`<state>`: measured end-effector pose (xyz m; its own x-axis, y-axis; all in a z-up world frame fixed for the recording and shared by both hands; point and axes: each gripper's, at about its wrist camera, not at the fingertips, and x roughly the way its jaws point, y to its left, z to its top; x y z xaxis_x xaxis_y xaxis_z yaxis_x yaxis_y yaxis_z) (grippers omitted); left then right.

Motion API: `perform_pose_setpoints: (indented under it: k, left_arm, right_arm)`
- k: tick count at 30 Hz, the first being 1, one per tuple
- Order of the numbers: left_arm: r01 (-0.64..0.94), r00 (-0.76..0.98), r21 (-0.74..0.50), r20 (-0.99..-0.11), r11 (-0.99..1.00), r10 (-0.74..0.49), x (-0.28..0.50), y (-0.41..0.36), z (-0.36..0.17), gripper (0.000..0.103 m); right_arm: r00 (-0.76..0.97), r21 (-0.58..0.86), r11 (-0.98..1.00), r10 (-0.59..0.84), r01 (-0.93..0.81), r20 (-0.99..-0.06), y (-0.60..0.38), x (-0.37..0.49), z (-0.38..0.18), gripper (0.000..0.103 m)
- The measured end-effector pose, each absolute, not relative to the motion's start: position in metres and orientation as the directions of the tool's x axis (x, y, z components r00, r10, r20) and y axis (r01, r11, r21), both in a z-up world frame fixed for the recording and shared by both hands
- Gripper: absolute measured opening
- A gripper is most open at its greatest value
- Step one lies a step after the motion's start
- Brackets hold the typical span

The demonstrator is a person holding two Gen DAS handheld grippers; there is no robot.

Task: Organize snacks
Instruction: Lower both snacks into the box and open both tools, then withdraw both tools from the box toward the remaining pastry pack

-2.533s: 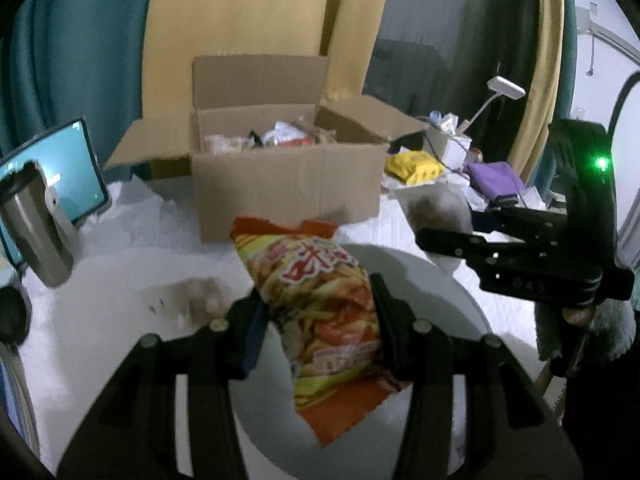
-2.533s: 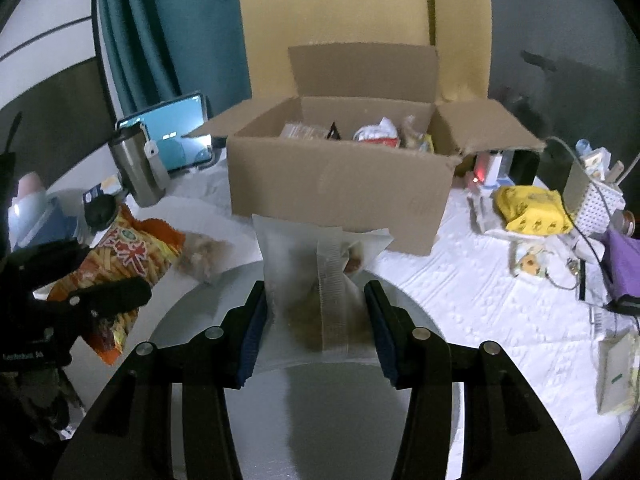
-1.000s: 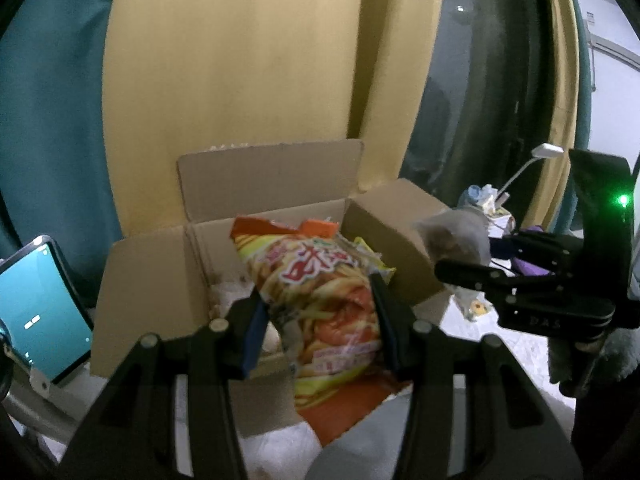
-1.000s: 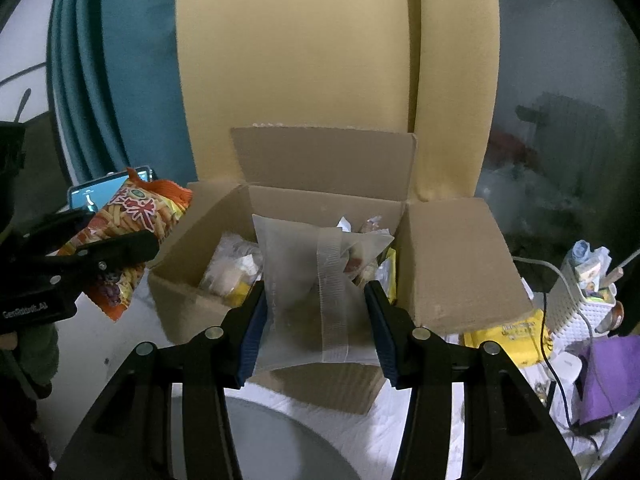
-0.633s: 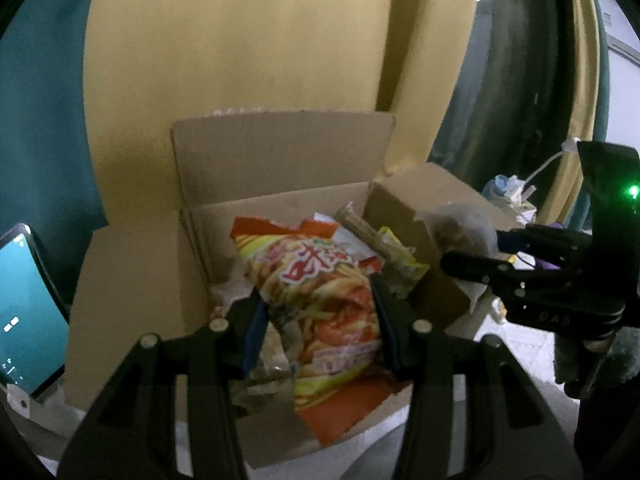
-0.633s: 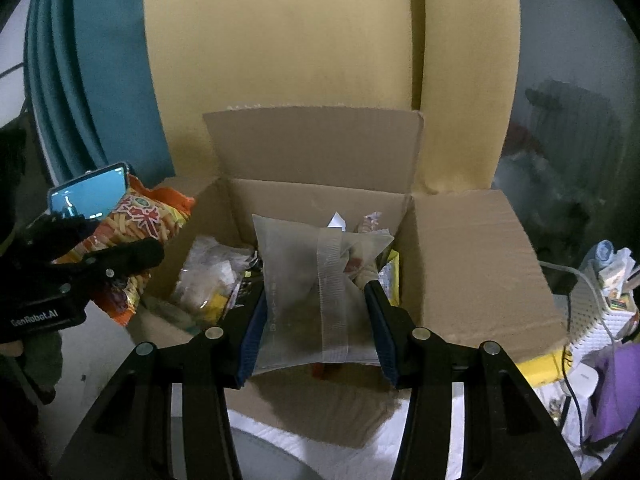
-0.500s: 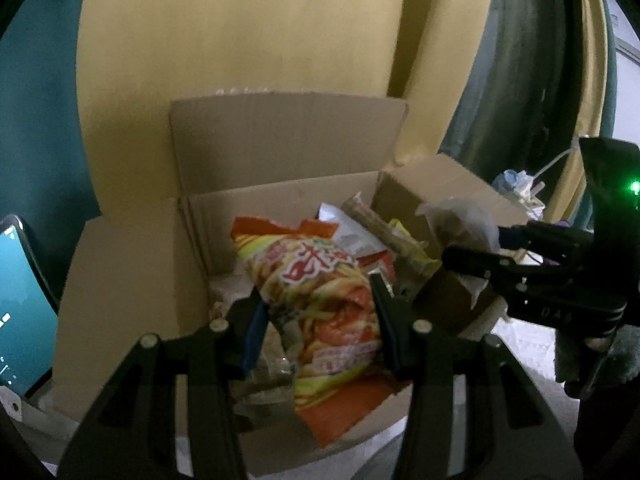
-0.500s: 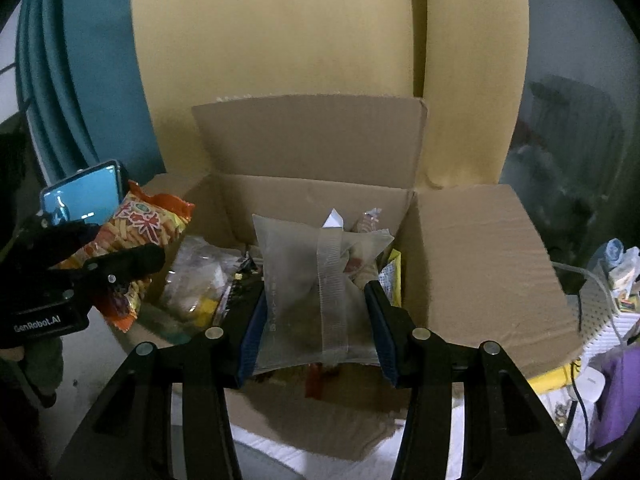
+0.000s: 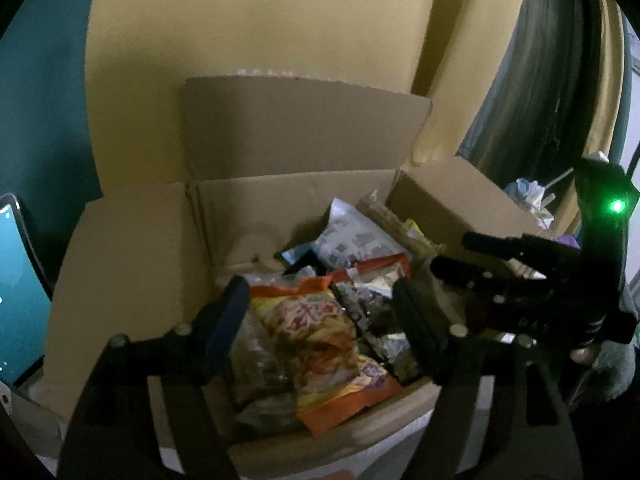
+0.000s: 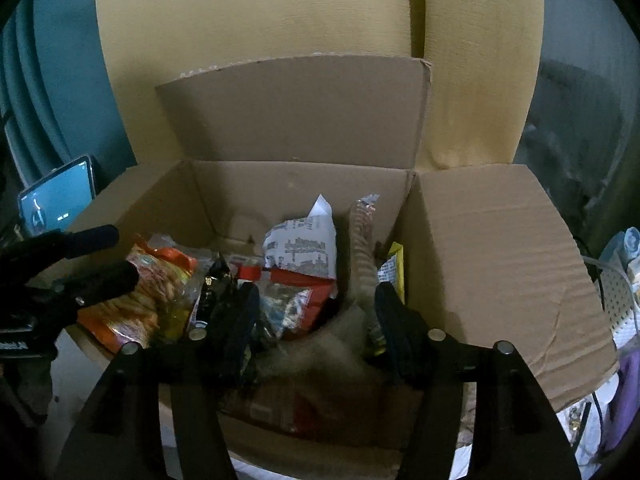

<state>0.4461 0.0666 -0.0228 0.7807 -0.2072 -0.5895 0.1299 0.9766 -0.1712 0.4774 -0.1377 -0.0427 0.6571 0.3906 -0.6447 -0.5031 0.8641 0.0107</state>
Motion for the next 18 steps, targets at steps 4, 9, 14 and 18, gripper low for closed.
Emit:
perform_pose_setpoints:
  k: [4,9,14,18]
  left_arm:
    - [0.133,0.790,-0.174,-0.576,0.976,-0.210,0.436,0.068,-0.014,0.075]
    - [0.136,0.803,-0.174,-0.557,0.975,-0.211,0.416,0.071,-0.001,0.075]
    - [0.134,0.823,-0.170,-0.530,0.976,-0.205,0.390,0.076,0.012,0.075]
    - [0.132,0.835,-0.167,-0.512,0.977,-0.200,0.369,0.079,0.020,0.075]
  right_arm:
    - [0.658,0.006,0.860,0.395,-0.511,-0.641,-0.135,0.470,-0.038,0.063]
    - [0.666,-0.001,0.855,0.403,-0.519,-0.628,-0.134,0.454,-0.026,0.063]
    - [0.675,-0.013,0.849,0.411,-0.529,-0.612,-0.129,0.435,-0.013,0.063]
    - [0.683,-0.023,0.842,0.421,-0.539,-0.597,-0.124,0.417,-0.002,0.063]
